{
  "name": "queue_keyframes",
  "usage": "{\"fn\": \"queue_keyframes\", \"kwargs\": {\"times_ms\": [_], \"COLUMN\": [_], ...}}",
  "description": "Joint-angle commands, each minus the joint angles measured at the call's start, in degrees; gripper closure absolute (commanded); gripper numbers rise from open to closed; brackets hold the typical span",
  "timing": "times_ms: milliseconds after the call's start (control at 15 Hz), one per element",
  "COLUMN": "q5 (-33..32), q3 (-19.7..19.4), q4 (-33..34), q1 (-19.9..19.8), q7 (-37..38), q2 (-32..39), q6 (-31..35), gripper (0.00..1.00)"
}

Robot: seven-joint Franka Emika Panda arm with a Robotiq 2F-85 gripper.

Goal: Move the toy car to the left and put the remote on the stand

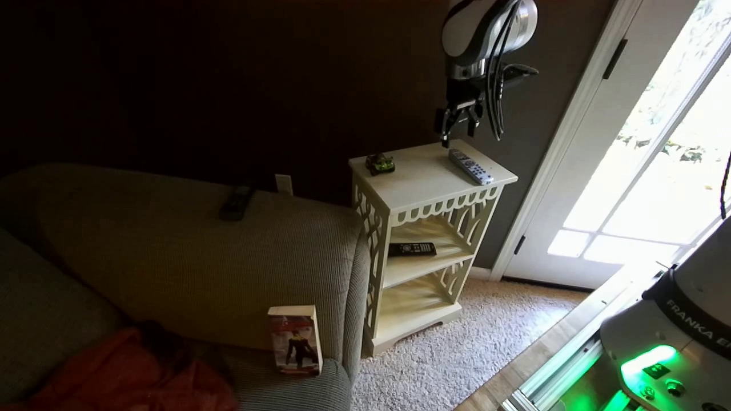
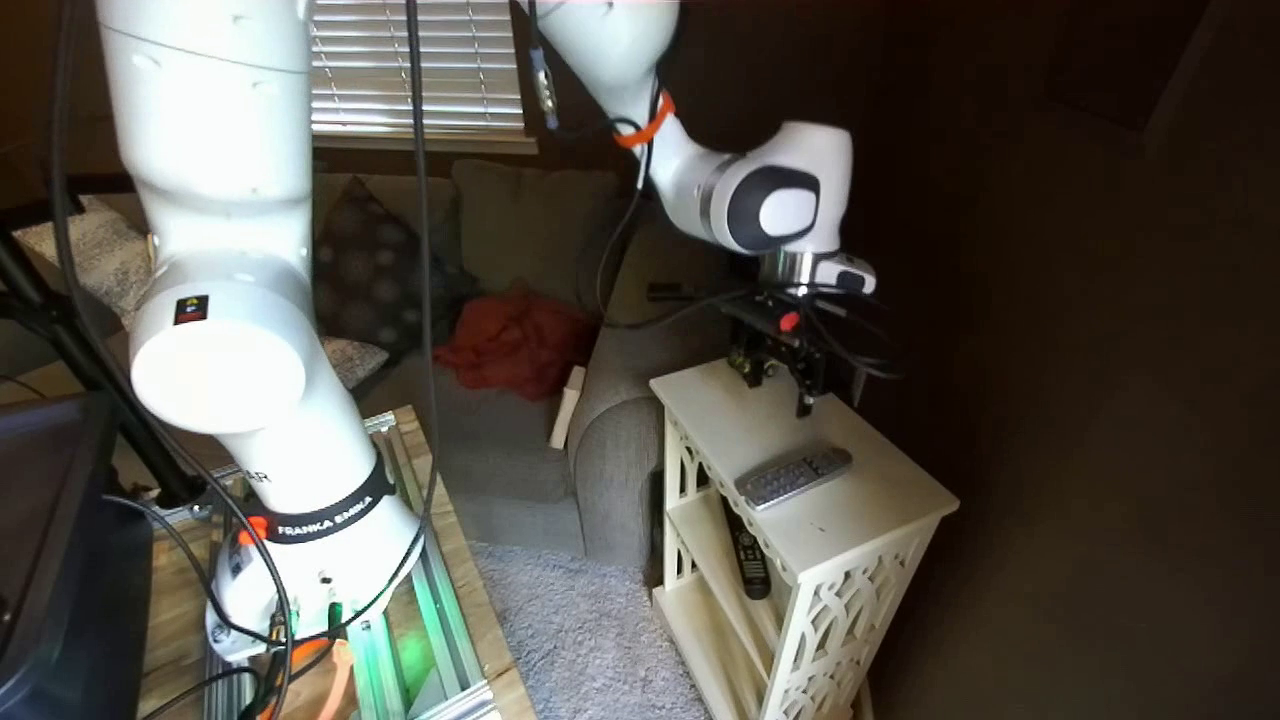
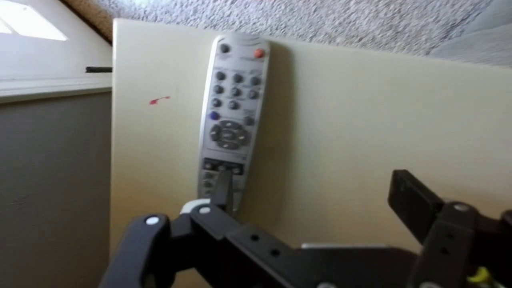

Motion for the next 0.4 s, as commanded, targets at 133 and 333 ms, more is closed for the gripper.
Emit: {"fn": "queue_keyframes", "kwargs": {"times_ms": [133, 333], "q5": [10.77, 9.02], "q3": [8.35, 8.32], "q4": [-2.54, -1.01], "q1": [2.48, 3.18], "q7": [-7.05, -4.41], "q2": [-13.22, -12.03], "q6": [-13.91, -13.67], "gripper": [0.00, 0.00]}}
